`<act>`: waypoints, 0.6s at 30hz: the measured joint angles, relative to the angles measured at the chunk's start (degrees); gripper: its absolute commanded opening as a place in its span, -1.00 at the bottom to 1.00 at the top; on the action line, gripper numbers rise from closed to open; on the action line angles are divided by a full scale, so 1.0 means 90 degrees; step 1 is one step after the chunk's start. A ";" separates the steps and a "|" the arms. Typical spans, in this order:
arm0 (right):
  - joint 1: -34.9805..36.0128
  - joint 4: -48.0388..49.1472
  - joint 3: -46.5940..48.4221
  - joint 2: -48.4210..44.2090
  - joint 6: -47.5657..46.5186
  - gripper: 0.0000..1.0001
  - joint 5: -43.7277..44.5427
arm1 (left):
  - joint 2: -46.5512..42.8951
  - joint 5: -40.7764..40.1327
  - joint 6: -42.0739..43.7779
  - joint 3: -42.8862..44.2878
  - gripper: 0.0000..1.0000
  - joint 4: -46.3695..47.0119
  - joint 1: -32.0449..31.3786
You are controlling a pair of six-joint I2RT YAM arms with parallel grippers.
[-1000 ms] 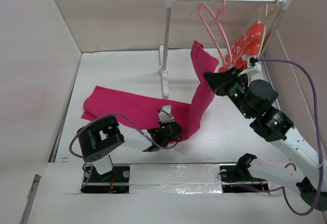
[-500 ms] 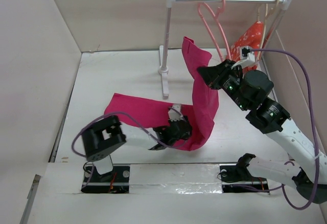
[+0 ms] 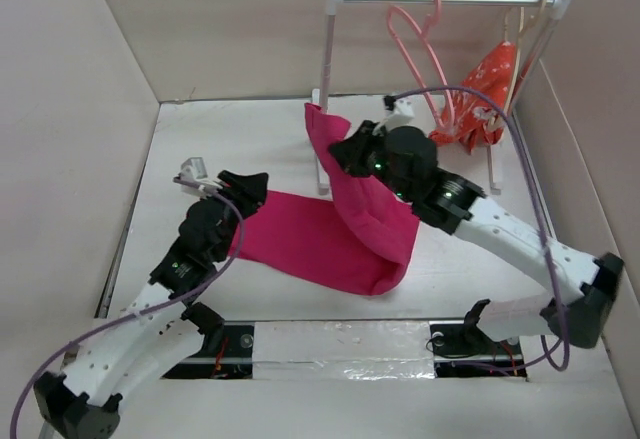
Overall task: Place the trousers on the hanger
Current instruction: Fold the trousers at the center of the board.
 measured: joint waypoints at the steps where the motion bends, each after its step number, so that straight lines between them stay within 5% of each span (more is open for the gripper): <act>1: 0.0148 0.0112 0.0141 0.0325 0.0005 -1.00 0.0032 | -0.0175 0.0087 0.0070 0.0087 -0.24 -0.0209 0.0272; 4: 0.0614 0.0401 0.0704 0.1494 0.0012 -1.00 0.0121 | -0.0498 0.0294 0.0253 0.0517 -0.23 -0.0743 0.0741; 7: 0.1098 0.0653 0.1481 0.2790 0.0112 -0.57 0.0192 | -0.0629 0.0418 0.0379 0.0967 -0.13 -0.0991 0.0782; 11: 0.1734 0.1018 0.2492 0.4541 0.0474 0.92 0.0041 | -0.0777 0.0340 0.0440 0.1226 0.33 -0.1205 0.0784; 15: 0.2101 0.1129 0.2159 0.5153 0.0763 1.00 -0.0109 | -0.0962 0.0100 0.0500 0.1226 0.43 -0.1557 0.0816; 18: 0.2130 0.1292 0.0911 0.4456 0.0818 0.86 -0.0083 | -0.1015 0.0075 0.0495 0.1129 0.43 -0.1588 0.0816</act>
